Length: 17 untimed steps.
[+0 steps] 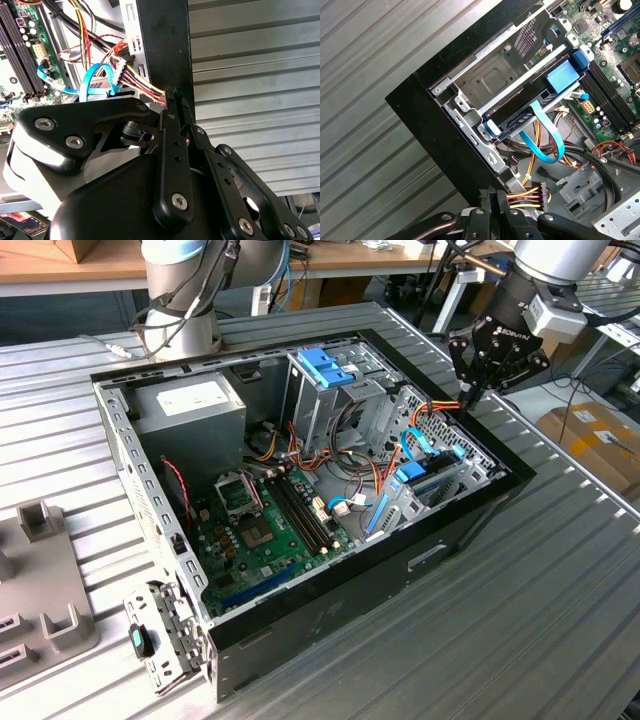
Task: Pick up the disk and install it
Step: 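Insert the second disk wire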
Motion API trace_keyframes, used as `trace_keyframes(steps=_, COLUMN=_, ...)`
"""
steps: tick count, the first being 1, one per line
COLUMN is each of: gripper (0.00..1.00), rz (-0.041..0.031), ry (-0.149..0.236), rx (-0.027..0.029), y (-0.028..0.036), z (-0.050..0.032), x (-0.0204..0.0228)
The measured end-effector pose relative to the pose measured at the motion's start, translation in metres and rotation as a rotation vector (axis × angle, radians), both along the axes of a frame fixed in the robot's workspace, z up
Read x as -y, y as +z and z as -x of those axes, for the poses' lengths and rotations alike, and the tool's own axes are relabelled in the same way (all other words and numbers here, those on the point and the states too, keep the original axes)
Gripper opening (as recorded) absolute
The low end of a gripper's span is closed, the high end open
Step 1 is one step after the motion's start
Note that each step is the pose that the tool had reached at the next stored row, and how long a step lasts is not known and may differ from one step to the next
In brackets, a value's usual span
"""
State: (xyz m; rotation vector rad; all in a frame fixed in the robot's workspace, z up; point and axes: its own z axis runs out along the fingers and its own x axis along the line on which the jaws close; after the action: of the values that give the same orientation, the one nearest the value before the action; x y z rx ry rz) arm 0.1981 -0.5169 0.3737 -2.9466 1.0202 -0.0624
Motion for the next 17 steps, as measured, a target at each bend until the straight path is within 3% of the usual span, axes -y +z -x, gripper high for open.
trace_keyframes(steps=17, gripper=0.16, rz=0.0001, ry=0.000, rx=0.0000, y=0.0000, z=0.0216, x=0.0005)
